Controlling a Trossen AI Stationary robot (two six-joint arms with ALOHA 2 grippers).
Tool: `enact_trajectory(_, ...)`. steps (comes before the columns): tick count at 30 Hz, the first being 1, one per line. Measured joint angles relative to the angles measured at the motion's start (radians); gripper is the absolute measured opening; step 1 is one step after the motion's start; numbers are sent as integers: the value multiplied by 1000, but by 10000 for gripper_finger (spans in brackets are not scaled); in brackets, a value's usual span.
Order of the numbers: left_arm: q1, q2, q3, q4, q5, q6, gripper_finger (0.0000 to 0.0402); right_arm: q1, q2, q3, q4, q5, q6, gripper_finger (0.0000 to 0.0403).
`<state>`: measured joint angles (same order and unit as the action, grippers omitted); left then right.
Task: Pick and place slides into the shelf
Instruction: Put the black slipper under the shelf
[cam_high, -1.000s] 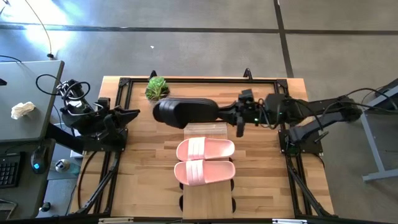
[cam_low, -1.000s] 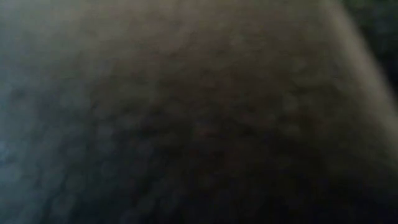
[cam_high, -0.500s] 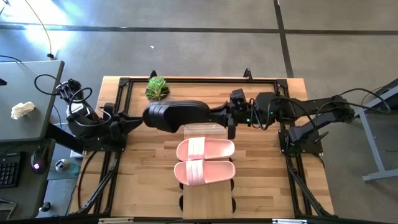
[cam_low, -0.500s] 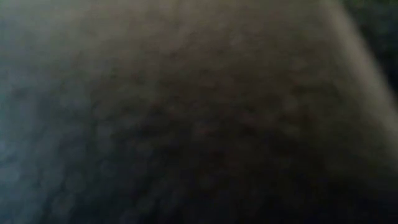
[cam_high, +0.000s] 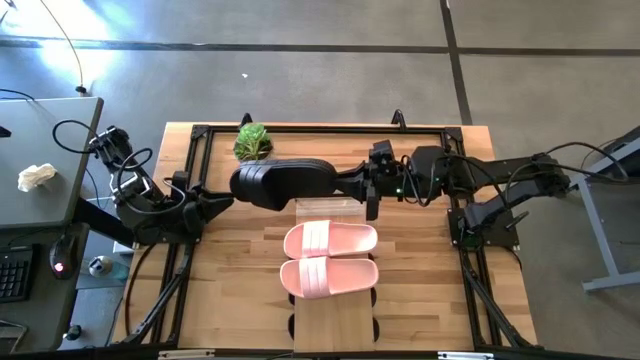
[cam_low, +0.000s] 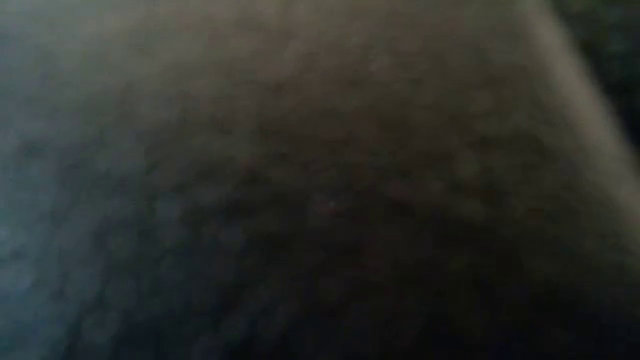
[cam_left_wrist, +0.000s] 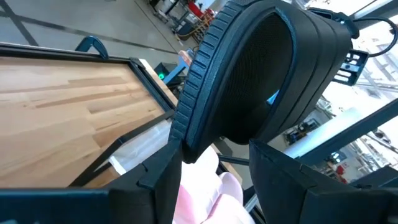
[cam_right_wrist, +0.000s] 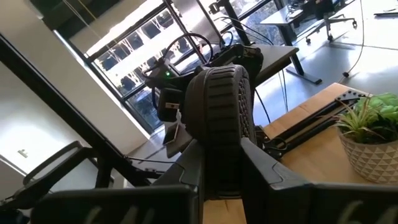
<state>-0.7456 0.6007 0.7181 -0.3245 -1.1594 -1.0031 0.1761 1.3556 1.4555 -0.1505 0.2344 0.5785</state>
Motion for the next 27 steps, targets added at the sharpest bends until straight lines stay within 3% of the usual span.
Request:
enact_trajectory(13,11,52,-1,21,-13,2,170,0,5,0,18,-21,42,39)
enact_trajectory(21,160,79,-1,7,117,3,170,1,5,0,34,-27,42,39)
enact_trajectory(27,203,74,-1,-29,184,3,170,1,6,-1,29,-27,42,39)
